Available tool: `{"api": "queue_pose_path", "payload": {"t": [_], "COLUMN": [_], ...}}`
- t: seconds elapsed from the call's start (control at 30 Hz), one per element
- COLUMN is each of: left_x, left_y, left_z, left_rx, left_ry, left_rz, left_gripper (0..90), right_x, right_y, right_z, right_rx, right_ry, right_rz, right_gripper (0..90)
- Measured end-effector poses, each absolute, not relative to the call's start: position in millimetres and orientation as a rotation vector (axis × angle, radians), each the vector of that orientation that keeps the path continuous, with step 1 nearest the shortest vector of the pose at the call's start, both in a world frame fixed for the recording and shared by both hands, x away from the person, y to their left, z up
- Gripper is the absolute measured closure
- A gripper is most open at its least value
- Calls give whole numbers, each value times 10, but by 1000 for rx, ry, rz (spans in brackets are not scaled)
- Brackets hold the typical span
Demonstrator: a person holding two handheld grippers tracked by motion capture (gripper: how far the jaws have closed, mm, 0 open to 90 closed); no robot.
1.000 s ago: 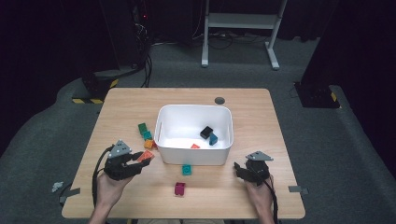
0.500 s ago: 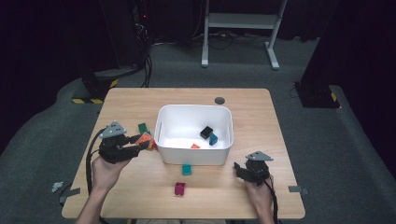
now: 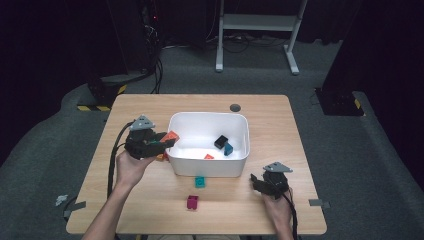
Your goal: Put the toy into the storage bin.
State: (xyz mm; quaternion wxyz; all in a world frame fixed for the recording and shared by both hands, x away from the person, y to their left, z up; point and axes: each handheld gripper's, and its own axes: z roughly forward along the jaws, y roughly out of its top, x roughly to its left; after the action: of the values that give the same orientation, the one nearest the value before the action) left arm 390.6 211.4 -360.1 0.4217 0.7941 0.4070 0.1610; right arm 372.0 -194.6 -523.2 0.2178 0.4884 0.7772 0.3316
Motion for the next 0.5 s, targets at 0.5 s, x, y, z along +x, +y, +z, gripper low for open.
{"api": "queue_pose_path", "payload": {"t": [0.5], "left_x": [4078], "left_y": [1911], "left_z": [-3788], "left_rx": [2023], "left_ry": [1061], "left_rz": [516], "left_gripper": [411], "right_x": [3720], "right_y": [-1945], "right_z": [-5232], "right_rx": [1352], "right_ry": [2151], "right_rz": [918], "right_gripper": [348]}}
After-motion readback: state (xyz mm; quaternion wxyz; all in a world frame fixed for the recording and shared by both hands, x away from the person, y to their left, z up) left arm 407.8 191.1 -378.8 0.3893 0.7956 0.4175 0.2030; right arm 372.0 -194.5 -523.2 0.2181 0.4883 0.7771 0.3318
